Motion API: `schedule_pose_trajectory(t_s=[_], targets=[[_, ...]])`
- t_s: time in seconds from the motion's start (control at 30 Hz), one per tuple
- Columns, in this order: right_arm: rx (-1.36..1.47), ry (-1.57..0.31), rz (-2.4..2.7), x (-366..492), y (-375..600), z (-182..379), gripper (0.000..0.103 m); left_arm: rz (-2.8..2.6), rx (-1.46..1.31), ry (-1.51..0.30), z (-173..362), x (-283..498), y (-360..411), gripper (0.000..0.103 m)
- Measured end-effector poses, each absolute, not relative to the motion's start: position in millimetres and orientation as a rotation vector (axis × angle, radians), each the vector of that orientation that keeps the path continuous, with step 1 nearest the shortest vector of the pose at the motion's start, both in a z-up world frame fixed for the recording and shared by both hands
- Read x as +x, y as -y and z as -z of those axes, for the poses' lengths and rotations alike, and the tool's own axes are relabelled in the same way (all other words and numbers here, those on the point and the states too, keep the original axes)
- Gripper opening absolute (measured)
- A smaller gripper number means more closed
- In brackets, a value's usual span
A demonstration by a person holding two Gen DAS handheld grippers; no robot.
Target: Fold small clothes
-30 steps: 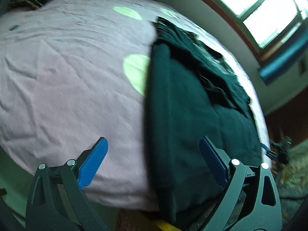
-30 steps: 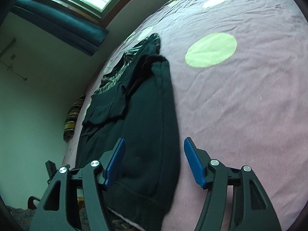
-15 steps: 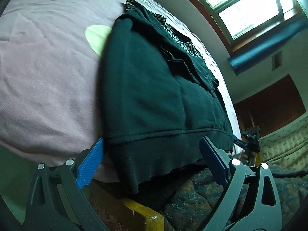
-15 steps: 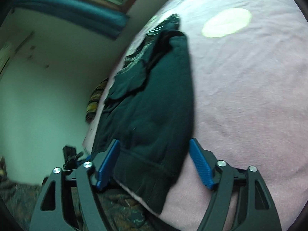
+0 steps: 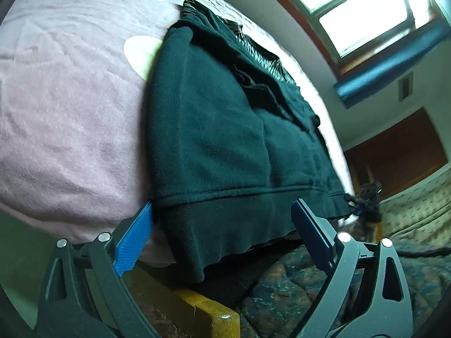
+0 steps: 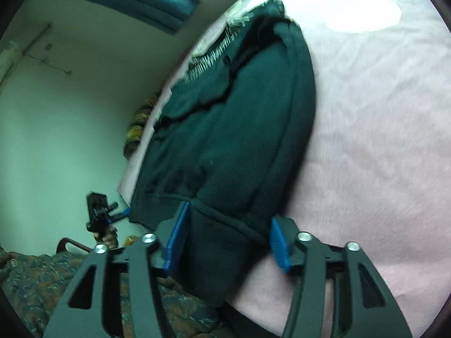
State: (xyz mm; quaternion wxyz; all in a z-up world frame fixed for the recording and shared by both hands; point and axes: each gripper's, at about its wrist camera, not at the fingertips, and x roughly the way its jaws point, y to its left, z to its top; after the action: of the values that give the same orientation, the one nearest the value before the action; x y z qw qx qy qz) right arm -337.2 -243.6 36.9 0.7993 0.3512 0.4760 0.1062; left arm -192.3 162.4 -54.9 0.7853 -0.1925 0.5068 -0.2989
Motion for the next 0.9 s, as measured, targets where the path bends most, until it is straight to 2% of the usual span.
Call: schedule_pose_trajectory(t_s=[0.23,0.4,0.5,0.6,0.8,0.87,0.9], targets=[[0.78,-1.035,-0.208,-338,252,-37,0.05,0.638,-0.401,-1.115,58,-196,-161,0.093],[0.745,-1.05,-0.148,-342,267,-46,0.051,0.606,-0.434,-1.11,58,-193,-166,0.068],[0.822,-1.033,-0.121,-348,278,-40,0.052,0.604,-0.501,-1.108,62,-189,-172,0.063],[0.814,-1.041,-0.172,-344,267,-38,0.055,0.6,-0.516,-1.115,64,-184,-166,0.05],[0.85,-1.093,-0.293,-353,263,-34,0.054,0.573,-0.459,-1.112,63,-182,-158,0.042],[0.863,-1.083,-0.292,-355,262,-33,0.048,0.57,-0.478,-1.114,65,-181,-161,0.039],[0.882,-1.085,-0.293,-354,262,-32,0.033,0.566,-0.485,-1.117,65,-180,-162,0.035]])
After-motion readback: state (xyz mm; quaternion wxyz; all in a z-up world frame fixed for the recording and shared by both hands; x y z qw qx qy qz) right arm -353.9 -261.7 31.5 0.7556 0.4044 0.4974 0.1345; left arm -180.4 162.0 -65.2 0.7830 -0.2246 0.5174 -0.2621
